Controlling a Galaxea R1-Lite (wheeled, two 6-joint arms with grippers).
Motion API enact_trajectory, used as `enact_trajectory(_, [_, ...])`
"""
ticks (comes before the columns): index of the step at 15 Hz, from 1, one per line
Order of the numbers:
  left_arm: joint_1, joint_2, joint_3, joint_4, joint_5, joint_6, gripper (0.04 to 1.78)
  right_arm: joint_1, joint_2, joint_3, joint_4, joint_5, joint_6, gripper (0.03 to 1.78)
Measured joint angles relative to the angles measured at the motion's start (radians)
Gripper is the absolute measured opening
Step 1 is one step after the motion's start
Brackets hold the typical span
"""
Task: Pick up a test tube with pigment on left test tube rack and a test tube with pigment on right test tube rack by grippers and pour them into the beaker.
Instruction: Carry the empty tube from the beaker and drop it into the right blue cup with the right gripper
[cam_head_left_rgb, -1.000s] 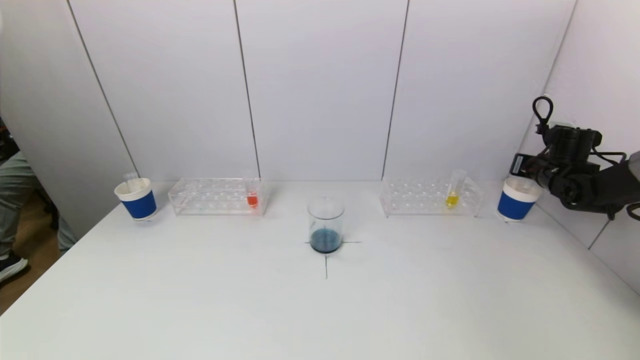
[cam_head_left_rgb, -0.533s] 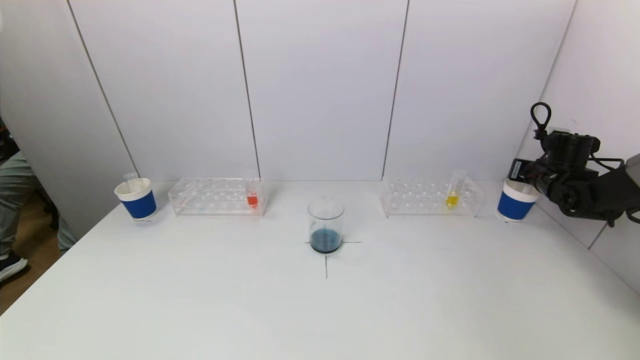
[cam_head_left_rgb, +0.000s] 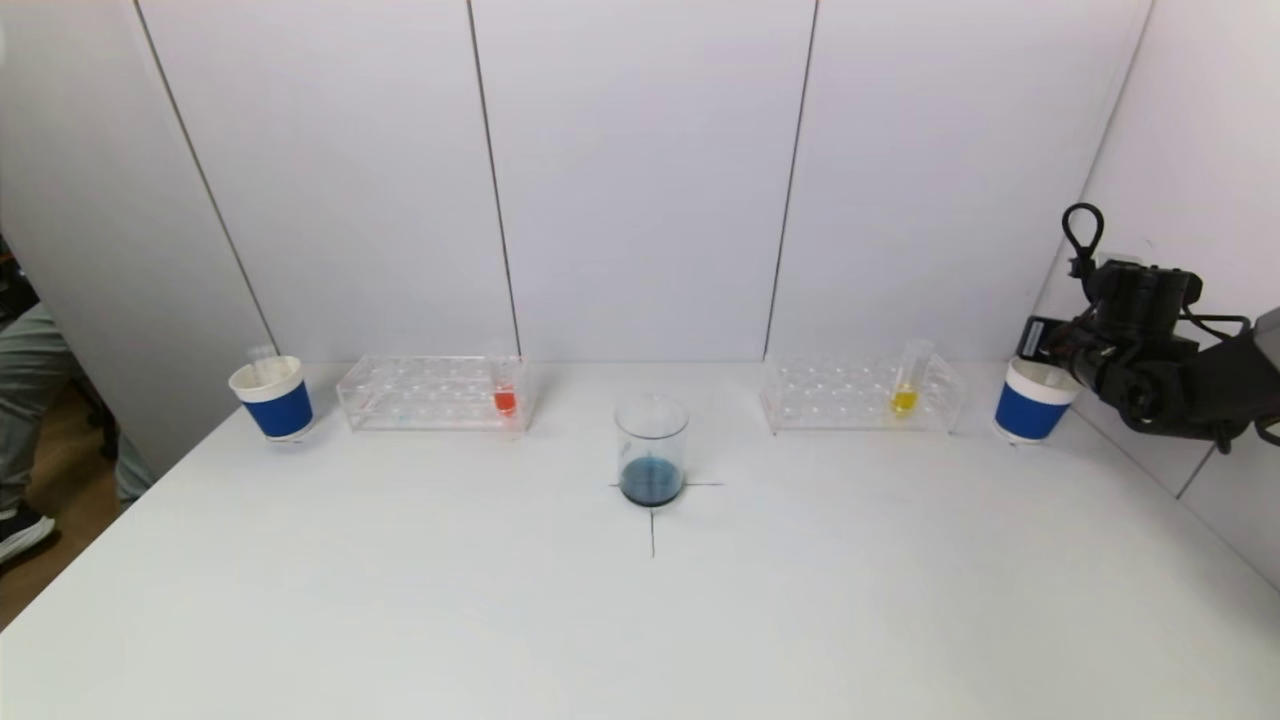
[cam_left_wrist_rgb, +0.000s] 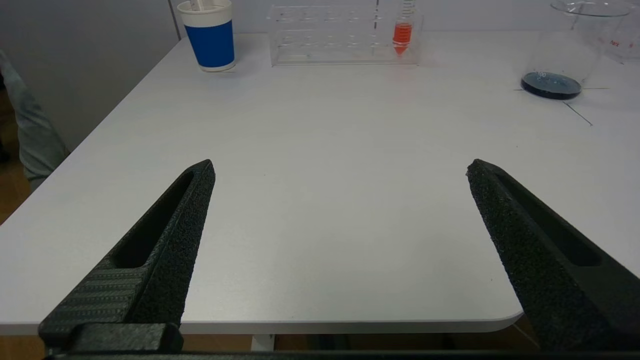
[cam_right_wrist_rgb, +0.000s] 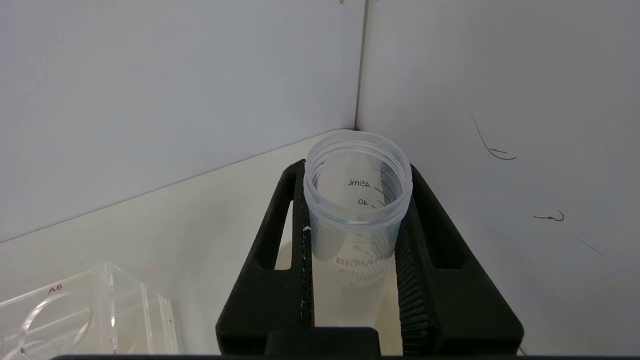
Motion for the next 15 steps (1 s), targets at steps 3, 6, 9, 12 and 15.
enact_trajectory(3, [0.000, 0.000, 0.000, 0.000, 0.000, 0.000, 1.76, 0.001, 0.000, 0.000, -0.002, -0.001, 0.000, 0.52])
enact_trajectory(6, [0.000, 0.000, 0.000, 0.000, 0.000, -0.001, 1.76, 0.003, 0.000, 0.007, -0.002, -0.001, -0.003, 0.54])
enact_trajectory(9, [0.000, 0.000, 0.000, 0.000, 0.000, 0.000, 1.76, 0.004, 0.000, 0.014, -0.027, -0.001, -0.002, 0.72])
enact_trajectory(12, [0.000, 0.000, 0.000, 0.000, 0.000, 0.000, 1.76, 0.004, 0.000, 0.019, -0.037, -0.001, -0.003, 1.16])
enact_trajectory(15, [0.000, 0.000, 0.000, 0.000, 0.000, 0.000, 1.76, 0.004, -0.006, 0.020, -0.040, 0.000, -0.003, 1.56])
